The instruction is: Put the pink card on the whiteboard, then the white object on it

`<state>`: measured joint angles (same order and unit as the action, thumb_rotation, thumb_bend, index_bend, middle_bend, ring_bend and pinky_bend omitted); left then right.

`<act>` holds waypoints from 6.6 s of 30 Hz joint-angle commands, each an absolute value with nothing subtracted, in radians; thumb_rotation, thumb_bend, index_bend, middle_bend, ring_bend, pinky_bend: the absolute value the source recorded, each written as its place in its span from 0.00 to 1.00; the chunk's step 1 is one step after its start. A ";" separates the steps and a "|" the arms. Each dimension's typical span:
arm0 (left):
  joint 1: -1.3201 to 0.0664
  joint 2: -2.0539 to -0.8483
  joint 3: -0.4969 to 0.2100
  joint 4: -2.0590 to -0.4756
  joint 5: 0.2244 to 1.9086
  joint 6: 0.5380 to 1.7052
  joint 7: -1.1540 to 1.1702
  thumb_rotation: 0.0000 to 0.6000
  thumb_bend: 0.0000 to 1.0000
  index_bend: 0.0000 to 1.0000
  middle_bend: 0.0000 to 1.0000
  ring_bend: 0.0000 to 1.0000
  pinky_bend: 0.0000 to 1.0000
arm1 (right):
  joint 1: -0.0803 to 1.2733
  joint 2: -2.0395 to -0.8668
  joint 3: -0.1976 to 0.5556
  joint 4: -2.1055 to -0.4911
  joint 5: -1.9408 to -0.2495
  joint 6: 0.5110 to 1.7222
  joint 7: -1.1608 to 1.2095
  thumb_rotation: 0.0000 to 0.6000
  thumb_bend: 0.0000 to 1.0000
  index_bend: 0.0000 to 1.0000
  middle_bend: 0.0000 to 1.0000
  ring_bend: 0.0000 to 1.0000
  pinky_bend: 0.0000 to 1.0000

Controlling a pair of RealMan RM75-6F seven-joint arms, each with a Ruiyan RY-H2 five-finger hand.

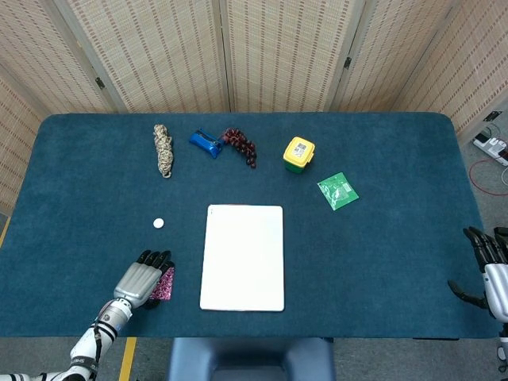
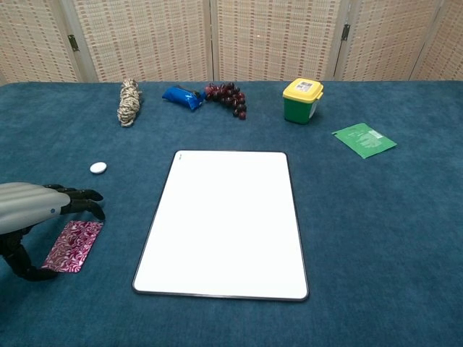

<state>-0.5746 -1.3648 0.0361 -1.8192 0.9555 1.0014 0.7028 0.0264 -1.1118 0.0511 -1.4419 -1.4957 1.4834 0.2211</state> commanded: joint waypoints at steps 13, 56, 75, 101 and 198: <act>-0.574 -1.380 0.048 -1.796 0.969 1.032 0.668 1.00 0.29 0.24 0.00 0.00 0.00 | 0.021 -1.113 0.048 -1.444 -1.496 1.488 0.220 1.00 0.23 0.04 0.10 0.10 0.00; -0.935 -1.522 -0.109 -1.751 0.952 0.867 0.866 1.00 0.30 0.22 0.00 0.00 0.00 | 0.000 -1.084 0.051 -1.495 -1.490 1.513 0.186 1.00 0.23 0.04 0.10 0.10 0.00; -0.940 -1.468 -0.109 -1.700 0.854 0.958 0.753 1.00 0.30 0.21 0.00 0.00 0.00 | 0.000 -1.083 0.052 -1.497 -1.493 1.513 0.186 1.00 0.23 0.04 0.10 0.10 0.00; -0.900 -1.509 -0.100 -1.259 0.774 0.783 0.509 1.00 0.36 0.35 0.03 0.00 0.00 | -0.012 -1.079 0.045 -1.529 -1.509 1.534 0.153 1.00 0.23 0.04 0.10 0.10 0.00; -0.926 -1.591 -0.117 -1.552 1.143 0.853 0.625 1.00 0.42 0.53 0.10 0.00 0.00 | -0.009 -1.077 0.049 -1.546 -1.506 1.526 0.136 1.00 0.23 0.04 0.10 0.10 0.00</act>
